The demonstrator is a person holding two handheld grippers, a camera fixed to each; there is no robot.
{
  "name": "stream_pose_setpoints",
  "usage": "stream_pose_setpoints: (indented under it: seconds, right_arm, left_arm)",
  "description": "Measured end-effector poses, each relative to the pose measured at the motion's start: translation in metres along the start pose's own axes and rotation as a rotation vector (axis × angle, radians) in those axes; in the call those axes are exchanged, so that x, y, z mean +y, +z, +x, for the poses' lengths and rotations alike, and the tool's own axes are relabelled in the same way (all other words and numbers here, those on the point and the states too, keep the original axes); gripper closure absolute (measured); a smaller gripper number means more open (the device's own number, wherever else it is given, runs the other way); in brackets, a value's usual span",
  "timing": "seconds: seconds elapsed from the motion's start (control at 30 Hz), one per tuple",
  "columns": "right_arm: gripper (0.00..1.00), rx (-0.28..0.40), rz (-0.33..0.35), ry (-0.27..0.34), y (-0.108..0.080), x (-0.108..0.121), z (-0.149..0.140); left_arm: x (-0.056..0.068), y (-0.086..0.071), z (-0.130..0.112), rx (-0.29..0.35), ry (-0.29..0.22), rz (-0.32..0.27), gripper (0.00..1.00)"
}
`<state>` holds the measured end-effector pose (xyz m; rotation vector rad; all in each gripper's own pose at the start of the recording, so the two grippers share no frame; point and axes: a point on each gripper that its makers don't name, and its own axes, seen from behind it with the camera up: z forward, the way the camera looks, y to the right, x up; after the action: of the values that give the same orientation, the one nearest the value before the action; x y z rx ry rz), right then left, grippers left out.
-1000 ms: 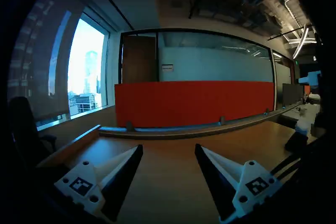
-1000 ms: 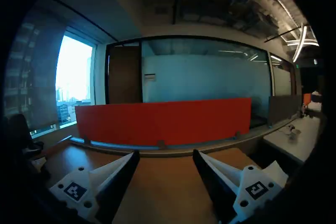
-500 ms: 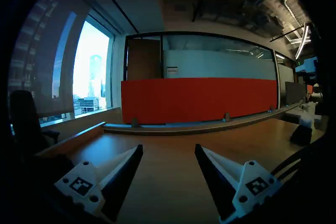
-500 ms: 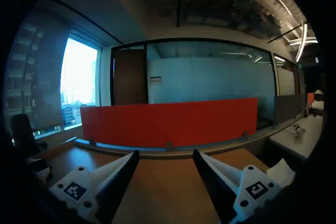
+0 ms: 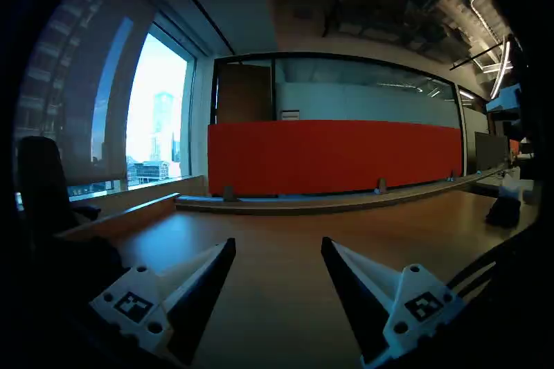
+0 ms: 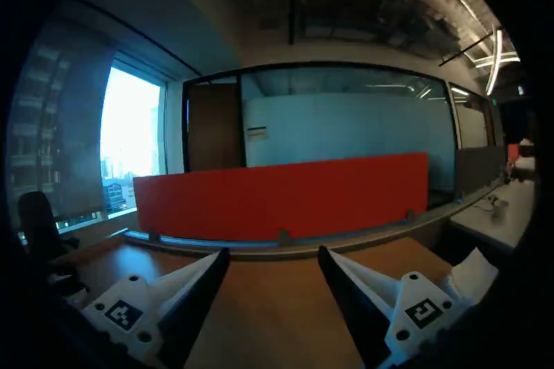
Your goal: Fold towel
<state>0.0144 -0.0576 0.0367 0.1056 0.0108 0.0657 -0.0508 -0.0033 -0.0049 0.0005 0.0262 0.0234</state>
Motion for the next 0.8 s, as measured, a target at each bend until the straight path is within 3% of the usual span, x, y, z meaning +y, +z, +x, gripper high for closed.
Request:
stream_pose_setpoints:
  seconds: [0.8]
  right_arm:
    - [0.01,-0.006,-0.014,-0.03,-0.004,0.012,-0.006]
  left_arm:
    - [-0.007,0.002,-0.014,-0.007,-0.012,0.012,0.09]
